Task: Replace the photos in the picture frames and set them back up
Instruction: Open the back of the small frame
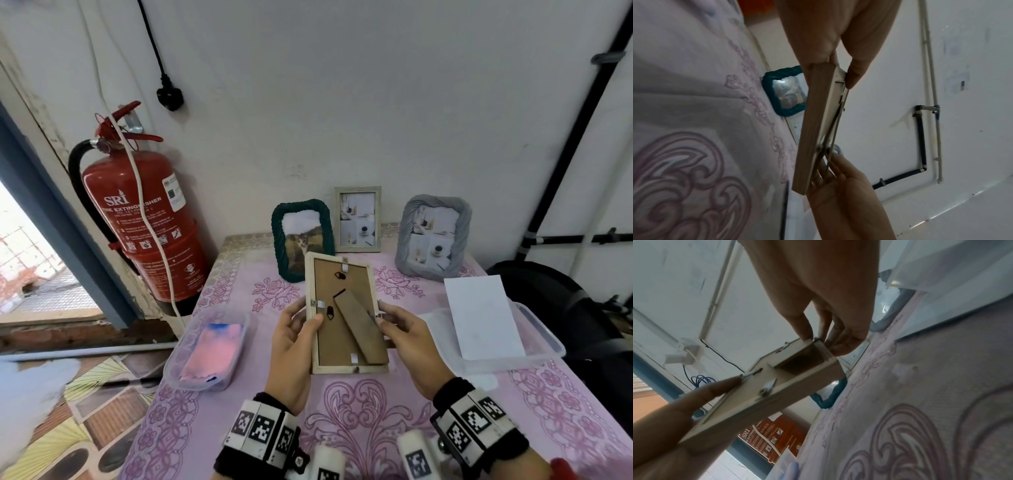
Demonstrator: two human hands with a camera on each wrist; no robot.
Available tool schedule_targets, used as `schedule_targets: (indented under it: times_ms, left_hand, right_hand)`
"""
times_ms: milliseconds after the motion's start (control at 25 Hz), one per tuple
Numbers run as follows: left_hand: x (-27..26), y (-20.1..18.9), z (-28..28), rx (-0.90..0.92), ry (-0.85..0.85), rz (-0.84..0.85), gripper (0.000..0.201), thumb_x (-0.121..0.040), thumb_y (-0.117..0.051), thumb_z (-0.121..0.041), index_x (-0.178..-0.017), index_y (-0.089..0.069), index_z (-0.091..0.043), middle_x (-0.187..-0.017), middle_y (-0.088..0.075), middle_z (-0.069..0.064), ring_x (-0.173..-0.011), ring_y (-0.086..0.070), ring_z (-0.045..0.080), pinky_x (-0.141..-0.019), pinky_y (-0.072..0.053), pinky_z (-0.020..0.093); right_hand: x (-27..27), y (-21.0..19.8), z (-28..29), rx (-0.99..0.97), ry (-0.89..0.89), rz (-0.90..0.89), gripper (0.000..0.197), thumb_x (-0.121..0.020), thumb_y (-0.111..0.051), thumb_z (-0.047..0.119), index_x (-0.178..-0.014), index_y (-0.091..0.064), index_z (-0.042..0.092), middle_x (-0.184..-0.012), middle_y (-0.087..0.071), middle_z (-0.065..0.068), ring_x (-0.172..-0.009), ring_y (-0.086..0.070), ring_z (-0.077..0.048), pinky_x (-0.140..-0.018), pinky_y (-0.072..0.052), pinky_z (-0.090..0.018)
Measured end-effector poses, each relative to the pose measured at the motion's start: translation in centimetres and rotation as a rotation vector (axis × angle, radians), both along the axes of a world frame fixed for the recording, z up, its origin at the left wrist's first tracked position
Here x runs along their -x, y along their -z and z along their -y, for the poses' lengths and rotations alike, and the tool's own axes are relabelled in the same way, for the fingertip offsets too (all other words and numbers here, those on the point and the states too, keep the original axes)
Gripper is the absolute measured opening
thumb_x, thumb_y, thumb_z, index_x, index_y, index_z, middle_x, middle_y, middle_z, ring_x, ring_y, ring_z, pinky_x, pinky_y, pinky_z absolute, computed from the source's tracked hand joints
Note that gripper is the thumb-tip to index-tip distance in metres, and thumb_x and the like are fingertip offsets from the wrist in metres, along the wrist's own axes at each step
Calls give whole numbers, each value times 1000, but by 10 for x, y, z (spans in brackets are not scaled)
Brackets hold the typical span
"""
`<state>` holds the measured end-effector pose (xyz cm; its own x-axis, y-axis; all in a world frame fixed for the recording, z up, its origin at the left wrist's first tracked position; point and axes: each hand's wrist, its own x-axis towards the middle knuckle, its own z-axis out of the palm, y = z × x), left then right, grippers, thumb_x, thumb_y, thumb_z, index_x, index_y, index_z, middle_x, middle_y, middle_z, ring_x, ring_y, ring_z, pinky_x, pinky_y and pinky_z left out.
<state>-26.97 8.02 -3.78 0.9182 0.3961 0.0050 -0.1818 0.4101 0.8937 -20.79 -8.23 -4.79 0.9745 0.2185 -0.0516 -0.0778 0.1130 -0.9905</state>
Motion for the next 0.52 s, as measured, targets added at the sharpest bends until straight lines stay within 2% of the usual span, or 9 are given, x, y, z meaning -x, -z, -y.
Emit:
schedule_targets:
  times_ms: [120, 200, 280, 320, 400, 480, 520]
  left_hand:
    - [2, 16, -1, -48, 25, -90, 28, -93, -50, -8, -118, -54, -17, -110, -63, 9, -92, -65, 16, -69, -57, 25]
    - [4, 26, -3, -91, 46, -141, 33, -94, -49, -8, -127, -50, -12, -114, -61, 12, -98, -62, 19, -76, -57, 28]
    - [6, 35, -7, -60, 67, -192, 36, -95, -47, -7, -130, -47, -6, -118, -59, 16, -97, -61, 22, -76, -58, 28]
    - [7, 39, -8, -26, 79, -220, 36, -95, -46, -6, -131, -47, -3, -122, -57, 20, -96, -61, 23, -75, -58, 28]
    - [8, 47, -10, -19, 74, -270, 36, -95, -44, -4, -131, -46, 0, -127, -54, 24, -100, -60, 28, -81, -57, 35]
    - [6, 55, -12, -127, 53, -301, 36, -96, -45, -5, -131, -48, 0, -129, -52, 26, -110, -58, 33, -95, -50, 47]
    - [4, 57, -13, -182, 45, -310, 35, -95, -46, -6, -130, -50, -1, -127, -52, 26, -111, -58, 35, -97, -47, 50]
  right_hand:
    - [2, 10, 6, 66, 0, 15, 31, -91, -54, 0, -121, -59, 4, -97, -63, -9, -83, -60, -16, -62, -53, -17]
    - [4, 17, 8, 125, -15, -5, 33, -89, -56, 0, -122, -58, 1, -107, -65, -15, -93, -63, -24, -75, -57, -29]
    - [5, 24, 8, 216, -40, -12, 33, -87, -59, -2, -121, -59, -1, -113, -64, -21, -106, -61, -34, -91, -53, -43]
    - [5, 26, 8, 249, -61, -11, 32, -87, -59, -3, -119, -60, -1, -112, -64, -23, -108, -60, -36, -95, -50, -45]
    - [6, 30, 6, 282, -101, -15, 30, -85, -61, -3, -115, -63, -1, -109, -66, -24, -105, -62, -35, -95, -50, -47]
    - [4, 33, 6, 305, -104, -12, 29, -84, -64, 0, -113, -64, -2, -103, -67, -20, -96, -63, -29, -94, -51, -44]
    - [3, 34, 6, 316, -102, -8, 30, -83, -65, 1, -113, -64, -2, -98, -67, -16, -92, -62, -25, -93, -52, -42]
